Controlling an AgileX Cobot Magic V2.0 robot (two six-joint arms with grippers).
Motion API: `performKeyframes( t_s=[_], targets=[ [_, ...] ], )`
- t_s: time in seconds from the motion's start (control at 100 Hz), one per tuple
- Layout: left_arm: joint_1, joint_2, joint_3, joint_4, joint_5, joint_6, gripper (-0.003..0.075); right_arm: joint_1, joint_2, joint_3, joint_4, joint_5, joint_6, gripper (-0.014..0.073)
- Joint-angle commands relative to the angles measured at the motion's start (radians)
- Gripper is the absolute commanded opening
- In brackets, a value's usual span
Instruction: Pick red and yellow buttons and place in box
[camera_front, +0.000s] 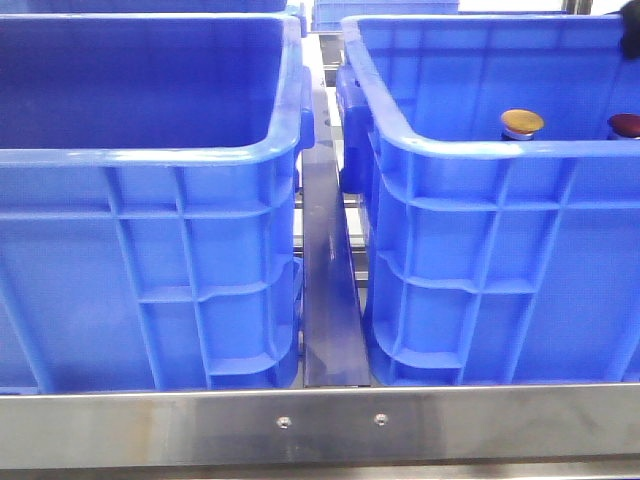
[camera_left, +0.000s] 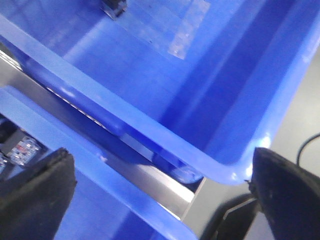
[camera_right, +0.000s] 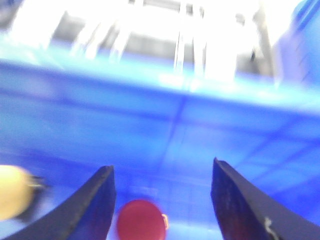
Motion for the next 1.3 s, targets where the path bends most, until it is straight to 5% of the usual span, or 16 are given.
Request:
performKeyframes(
  t_s=[0.0, 0.15, 0.32, 0.4, 0.85, 1.29],
  targets=[
    [0.023, -0.046, -0.026, 0.026, -0.071, -0.041, 0.0649, 0.001, -0.111, 0.005, 0.013, 0.024, -0.009, 0.0443],
    [0.135, -0.081, 0.006, 0.028, -0.097, -0.089, 0.0511, 0.001, -0.228, 0.076, 0.022, 0.083, 0.019, 0.0340],
    [0.281, -0.174, 0.117, 0.028, -0.155, -0.120, 0.0161, 0.001, -0.358, 0.180, 0.022, 0.103, 0.023, 0.0016],
    [0.353, -0.235, 0.174, 0.028, -0.173, -0.120, -0.0018, 0.001, -0.423, 0.224, 0.022, 0.116, 0.023, -0.0069],
    [0.791, -0.656, 0.513, 0.028, -0.234, -0.122, -0.0019, 0.001, -0.715, 0.384, 0.022, 0.183, 0.023, -0.0067],
    [0.844, -1.135, 0.794, 0.028, -0.254, -0.122, -0.0019, 0.001, -1.059, 0.613, 0.025, 0.102, 0.023, -0.0067]
  ],
)
